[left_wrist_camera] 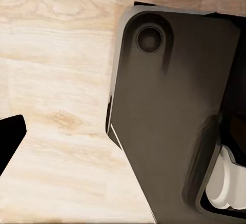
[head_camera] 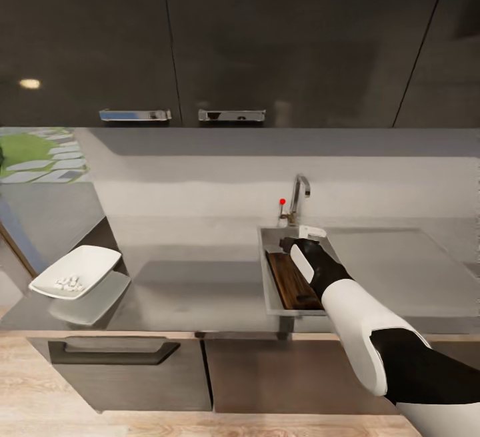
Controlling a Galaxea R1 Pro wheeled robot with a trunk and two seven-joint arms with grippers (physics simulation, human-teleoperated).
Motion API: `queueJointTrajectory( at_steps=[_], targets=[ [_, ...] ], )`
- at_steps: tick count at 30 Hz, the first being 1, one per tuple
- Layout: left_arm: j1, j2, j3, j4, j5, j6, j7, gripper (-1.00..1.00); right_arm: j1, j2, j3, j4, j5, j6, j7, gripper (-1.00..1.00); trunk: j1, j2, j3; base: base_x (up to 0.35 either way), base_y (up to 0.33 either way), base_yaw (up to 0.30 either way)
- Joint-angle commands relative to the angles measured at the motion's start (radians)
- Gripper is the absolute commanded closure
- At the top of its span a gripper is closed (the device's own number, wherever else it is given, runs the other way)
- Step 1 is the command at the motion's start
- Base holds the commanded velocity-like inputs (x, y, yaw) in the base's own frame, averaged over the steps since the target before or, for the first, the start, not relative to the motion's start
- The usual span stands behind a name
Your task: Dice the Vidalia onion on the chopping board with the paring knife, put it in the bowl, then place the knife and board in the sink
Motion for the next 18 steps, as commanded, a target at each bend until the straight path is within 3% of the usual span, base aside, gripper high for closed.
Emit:
queueJointTrajectory(
  at_steps=[1,18],
  targets=[
    [-0.002,0.000,-0.009,0.004,0.006,-0.006,0.000,-1.00,-0.001,0.000,0.004,-0.001,-0.008,0.003,-0.007,-1.00,0.000,-0.002,-0.002,-0.312,0.000,0.000],
    [-0.002,-0.001,-0.009,0.004,0.006,-0.006,0.000,-1.00,-0.001,0.000,0.007,0.007,-0.007,0.000,0.002,-1.00,0.000,-0.002,-0.002,-0.315,0.000,0.000]
  ],
)
